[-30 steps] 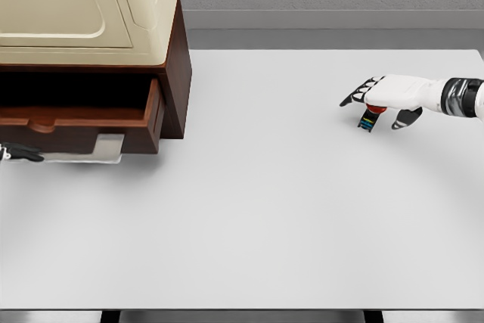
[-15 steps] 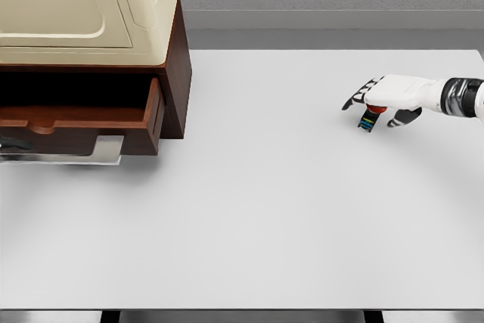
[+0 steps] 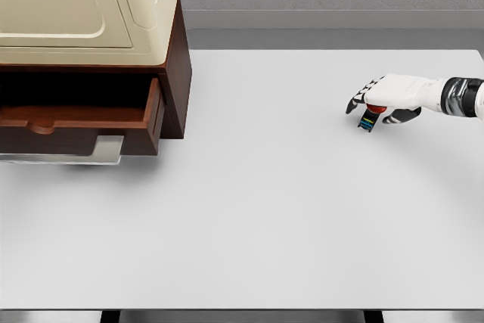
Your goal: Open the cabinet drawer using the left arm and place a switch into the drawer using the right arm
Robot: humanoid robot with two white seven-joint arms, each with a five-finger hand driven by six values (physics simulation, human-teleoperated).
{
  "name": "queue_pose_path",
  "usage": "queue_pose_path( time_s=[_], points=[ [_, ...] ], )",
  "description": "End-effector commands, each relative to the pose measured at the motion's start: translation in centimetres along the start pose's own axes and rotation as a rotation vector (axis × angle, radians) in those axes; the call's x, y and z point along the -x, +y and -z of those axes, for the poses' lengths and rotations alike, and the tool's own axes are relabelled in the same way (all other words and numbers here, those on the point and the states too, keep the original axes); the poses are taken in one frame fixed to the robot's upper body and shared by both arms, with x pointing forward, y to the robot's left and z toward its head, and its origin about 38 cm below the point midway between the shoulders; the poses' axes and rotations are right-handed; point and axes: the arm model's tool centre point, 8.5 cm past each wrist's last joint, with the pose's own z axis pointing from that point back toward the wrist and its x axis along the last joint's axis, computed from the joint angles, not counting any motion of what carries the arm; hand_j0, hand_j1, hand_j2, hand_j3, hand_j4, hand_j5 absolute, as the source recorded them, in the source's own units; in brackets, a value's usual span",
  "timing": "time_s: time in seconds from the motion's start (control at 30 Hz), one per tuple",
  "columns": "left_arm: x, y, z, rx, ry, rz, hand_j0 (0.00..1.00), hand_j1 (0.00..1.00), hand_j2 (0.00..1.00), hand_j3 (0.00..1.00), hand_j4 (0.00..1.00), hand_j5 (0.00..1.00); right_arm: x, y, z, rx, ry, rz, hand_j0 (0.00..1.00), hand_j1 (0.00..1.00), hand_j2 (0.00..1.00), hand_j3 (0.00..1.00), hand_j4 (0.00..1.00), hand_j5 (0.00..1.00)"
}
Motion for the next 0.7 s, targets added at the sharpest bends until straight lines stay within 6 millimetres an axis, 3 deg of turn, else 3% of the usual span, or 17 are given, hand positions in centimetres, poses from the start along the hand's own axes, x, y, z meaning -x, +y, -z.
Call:
queue_pose_path(
  time_s=[0.0,0.13,0.27,0.43,0.53,0.57,0.67],
  points=[
    [-0.4,0.9,-0.5,-0.036,-0.008,-0.011,1.00,1.00,1.00,1.00,1.00,1.00,0.0,0.0,0.0,0.003,0.000,0.005,0.71,0.71,0.71,0.71,0.71,0.71],
    [-1.2,1.1,-0.3,-0.041,-0.048,0.013,1.00,1.00,1.00,1.00,1.00,1.00,0.0,-0.1,0.0,0.004,-0.002,0.006,0.69,0.69,0.69,0.69,0.69,0.69],
    [-1.1,0.3,1.1,0.002,-0.068,0.035,1.00,1.00,1.00,1.00,1.00,1.00,-0.1,-0.1,0.0,0.007,-0.004,0.007,0.59,0.59,0.59,0.59,0.59,0.59],
    [-1.2,-0.2,3.1,0.029,-0.132,0.035,1.00,1.00,1.00,1.00,1.00,1.00,0.0,-0.1,0.0,0.006,-0.003,0.008,0.55,0.55,0.55,0.55,0.55,0.55],
    [-1.2,-0.2,3.0,0.028,-0.129,0.034,1.00,1.00,1.00,1.00,1.00,1.00,0.0,-0.1,0.0,0.007,-0.004,0.009,0.53,0.53,0.53,0.53,0.53,0.53],
    [-1.2,-0.2,3.0,0.028,-0.129,0.034,1.00,1.00,1.00,1.00,1.00,1.00,0.0,-0.1,0.0,0.007,-0.004,0.009,0.47,0.47,0.47,0.47,0.47,0.47],
    [-1.2,-0.2,3.0,0.028,-0.126,0.035,1.00,1.00,1.00,1.00,1.00,1.00,0.0,-0.1,0.0,0.010,-0.005,0.011,0.47,0.47,0.47,0.47,0.47,0.47]
  ],
)
